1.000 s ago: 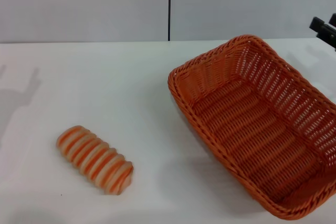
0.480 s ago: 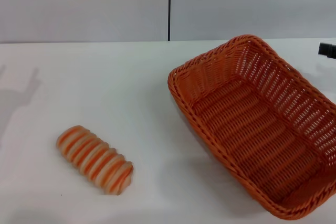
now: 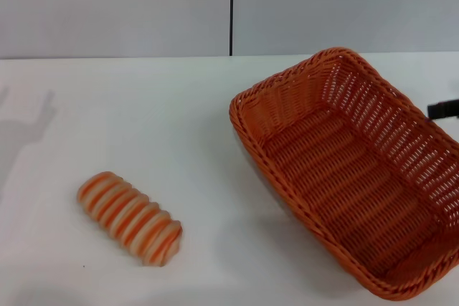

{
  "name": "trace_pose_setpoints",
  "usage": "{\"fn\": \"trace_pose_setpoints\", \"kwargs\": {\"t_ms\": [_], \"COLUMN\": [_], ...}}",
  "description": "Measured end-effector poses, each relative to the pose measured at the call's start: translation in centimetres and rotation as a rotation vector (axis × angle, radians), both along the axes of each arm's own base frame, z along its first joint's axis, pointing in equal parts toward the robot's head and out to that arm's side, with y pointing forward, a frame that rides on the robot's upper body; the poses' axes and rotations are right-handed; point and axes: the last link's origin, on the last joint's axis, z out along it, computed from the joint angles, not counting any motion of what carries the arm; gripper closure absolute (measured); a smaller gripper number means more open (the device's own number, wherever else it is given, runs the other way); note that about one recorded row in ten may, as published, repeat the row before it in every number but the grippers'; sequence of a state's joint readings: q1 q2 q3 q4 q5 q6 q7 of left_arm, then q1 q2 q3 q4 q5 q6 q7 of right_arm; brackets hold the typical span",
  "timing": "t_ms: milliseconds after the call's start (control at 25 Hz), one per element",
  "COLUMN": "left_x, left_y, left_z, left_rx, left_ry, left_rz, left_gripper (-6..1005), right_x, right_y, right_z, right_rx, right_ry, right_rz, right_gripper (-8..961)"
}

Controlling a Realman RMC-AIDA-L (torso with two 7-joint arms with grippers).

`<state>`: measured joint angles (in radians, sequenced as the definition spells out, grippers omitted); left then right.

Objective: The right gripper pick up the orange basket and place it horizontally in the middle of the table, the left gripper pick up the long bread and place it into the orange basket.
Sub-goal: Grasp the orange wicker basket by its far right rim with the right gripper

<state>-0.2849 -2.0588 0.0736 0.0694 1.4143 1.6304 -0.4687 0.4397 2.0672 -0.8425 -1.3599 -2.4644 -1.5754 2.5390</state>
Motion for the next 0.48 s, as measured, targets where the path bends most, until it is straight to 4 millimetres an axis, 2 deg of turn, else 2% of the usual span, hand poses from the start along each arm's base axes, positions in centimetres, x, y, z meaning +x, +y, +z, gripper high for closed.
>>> {"fn": "trace_pose_setpoints", "kwargs": {"t_ms": [160,360,480], "left_x": [0.0,-0.1,-0.2], "left_y": [0.1,0.0,0.0], "left_z": [-0.1,0.1,0.1], "left_rx": [-0.002,0.0,0.0], "left_ry": [0.003,0.008,0.009], "left_rz": [0.004,0.007,0.007], "left_gripper": [152,152,152], "right_x": [-0.7,-0.2,0.3], "right_y": [-0.2,-0.2,0.0], "right_z": [-0.2,-0.9,-2.0], "right_rx": [-0.041,-0.085,-0.13], "right_ry": [0.014,0.029,0.043], "right_rz": [-0.014,-0.051,-0.06], "right_gripper": [355,358,360]}}
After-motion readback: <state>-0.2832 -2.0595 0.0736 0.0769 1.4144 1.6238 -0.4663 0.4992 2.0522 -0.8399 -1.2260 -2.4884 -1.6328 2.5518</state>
